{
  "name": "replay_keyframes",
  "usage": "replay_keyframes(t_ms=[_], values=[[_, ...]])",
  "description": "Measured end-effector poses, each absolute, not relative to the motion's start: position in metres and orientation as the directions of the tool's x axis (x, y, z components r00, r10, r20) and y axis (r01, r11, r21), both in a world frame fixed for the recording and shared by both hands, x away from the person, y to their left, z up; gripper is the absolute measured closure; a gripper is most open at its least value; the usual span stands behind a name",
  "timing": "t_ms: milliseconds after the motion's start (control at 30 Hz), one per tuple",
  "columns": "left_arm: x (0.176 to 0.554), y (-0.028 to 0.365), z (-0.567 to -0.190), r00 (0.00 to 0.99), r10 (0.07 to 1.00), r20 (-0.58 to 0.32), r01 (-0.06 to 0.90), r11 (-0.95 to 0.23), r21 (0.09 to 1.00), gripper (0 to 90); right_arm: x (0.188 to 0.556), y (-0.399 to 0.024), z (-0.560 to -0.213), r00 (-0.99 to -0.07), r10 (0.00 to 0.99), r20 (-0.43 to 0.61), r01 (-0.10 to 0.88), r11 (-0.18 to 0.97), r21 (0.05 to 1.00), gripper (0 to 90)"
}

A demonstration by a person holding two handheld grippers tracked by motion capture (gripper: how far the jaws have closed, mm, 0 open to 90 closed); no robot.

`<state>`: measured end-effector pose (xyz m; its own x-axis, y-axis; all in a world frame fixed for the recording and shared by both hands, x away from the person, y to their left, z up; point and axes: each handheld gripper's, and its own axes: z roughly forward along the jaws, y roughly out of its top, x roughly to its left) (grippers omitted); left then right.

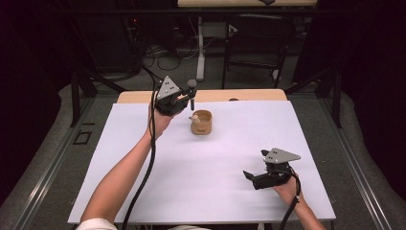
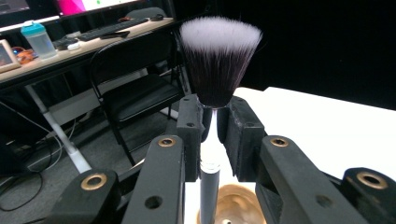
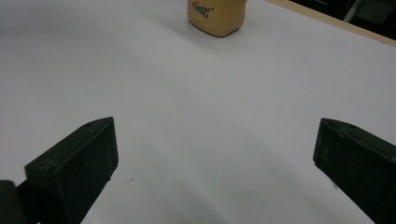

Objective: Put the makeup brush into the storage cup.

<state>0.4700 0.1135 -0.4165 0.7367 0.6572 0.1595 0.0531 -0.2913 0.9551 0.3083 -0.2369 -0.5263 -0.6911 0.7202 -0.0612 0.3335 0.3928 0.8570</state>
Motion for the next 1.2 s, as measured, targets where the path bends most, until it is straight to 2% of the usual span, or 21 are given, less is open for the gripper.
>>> replay_keyframes(t_ms=[667, 1200], values=[[0.481, 0.108, -0.425, 0.726, 0.676, 0.122, 0.059, -0.239, 0.969, 77.2, 0.308, -0.236, -0.524, -0.694, 0.717, -0.059, 0.327, 0.388, 0.861, 0.0], [0.489, 0.096, -0.441, 0.736, 0.673, 0.072, 0.107, -0.221, 0.969, 77.2, 0.307, -0.237, -0.523, -0.696, 0.715, -0.06, 0.33, 0.393, 0.858, 0.0]])
